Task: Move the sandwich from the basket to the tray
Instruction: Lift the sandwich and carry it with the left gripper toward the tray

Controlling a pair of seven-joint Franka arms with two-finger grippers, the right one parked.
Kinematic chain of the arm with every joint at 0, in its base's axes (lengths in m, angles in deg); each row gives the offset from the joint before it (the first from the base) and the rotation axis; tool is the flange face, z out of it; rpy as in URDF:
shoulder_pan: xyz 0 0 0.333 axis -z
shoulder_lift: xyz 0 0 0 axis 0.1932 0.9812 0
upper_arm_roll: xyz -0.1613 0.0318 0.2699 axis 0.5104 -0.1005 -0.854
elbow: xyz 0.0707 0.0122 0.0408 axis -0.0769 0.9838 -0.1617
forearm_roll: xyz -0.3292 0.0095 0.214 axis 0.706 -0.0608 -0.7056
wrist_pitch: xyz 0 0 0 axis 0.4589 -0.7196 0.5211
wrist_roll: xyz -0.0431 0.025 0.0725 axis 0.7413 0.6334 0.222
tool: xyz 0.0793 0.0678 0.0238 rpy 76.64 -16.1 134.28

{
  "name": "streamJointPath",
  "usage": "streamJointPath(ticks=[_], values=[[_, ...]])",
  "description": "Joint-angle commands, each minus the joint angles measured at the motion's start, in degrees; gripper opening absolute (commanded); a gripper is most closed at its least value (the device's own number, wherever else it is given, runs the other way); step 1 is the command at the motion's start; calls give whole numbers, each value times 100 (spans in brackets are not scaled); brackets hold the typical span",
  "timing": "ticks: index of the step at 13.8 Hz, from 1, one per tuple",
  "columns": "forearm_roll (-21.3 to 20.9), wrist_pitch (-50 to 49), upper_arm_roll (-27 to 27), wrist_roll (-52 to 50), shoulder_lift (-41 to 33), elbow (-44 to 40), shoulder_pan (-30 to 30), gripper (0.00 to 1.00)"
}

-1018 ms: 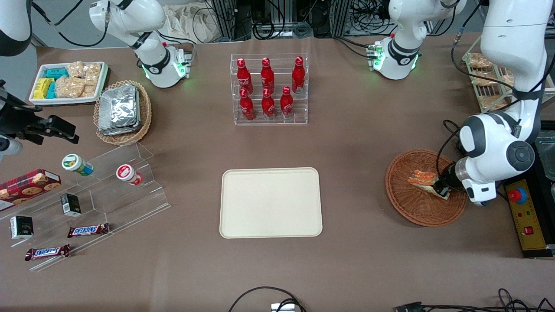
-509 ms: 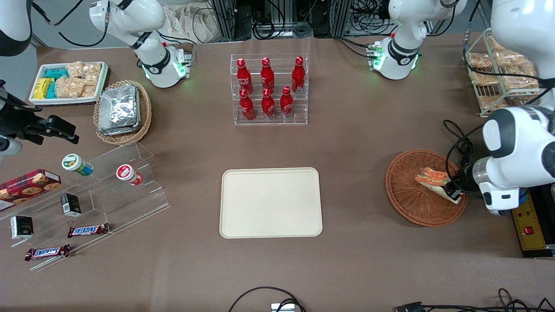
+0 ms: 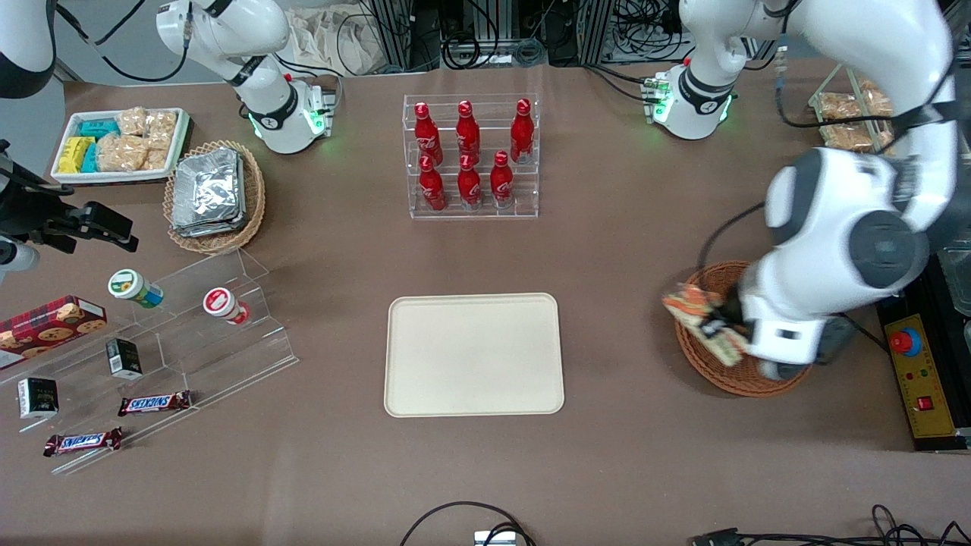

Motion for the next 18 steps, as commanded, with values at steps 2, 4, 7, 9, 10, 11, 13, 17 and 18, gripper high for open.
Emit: streamJointPath(ticks=[2, 4, 7, 9, 10, 11, 13, 17, 18], values=[[-70, 73, -82, -11, 1192, -1010, 1092, 0], [-78, 362, -91, 33, 1746, -1179, 1533, 0], [-70, 1145, -91, 137, 2118, -1144, 1781, 0], [-70, 1260, -82, 611, 2310, -1153, 1798, 0], [-70, 1391, -82, 761, 2372, -1127, 1798, 0], [-61, 1462, -82, 806, 2390, -1100, 1798, 0], [-70, 1480, -47, 868, 2452, -1100, 1842, 1], [-26, 1480, -56, 878, 2426, -1091, 1842, 100], [-8, 1480, -47, 860, 2382, -1091, 1842, 100]])
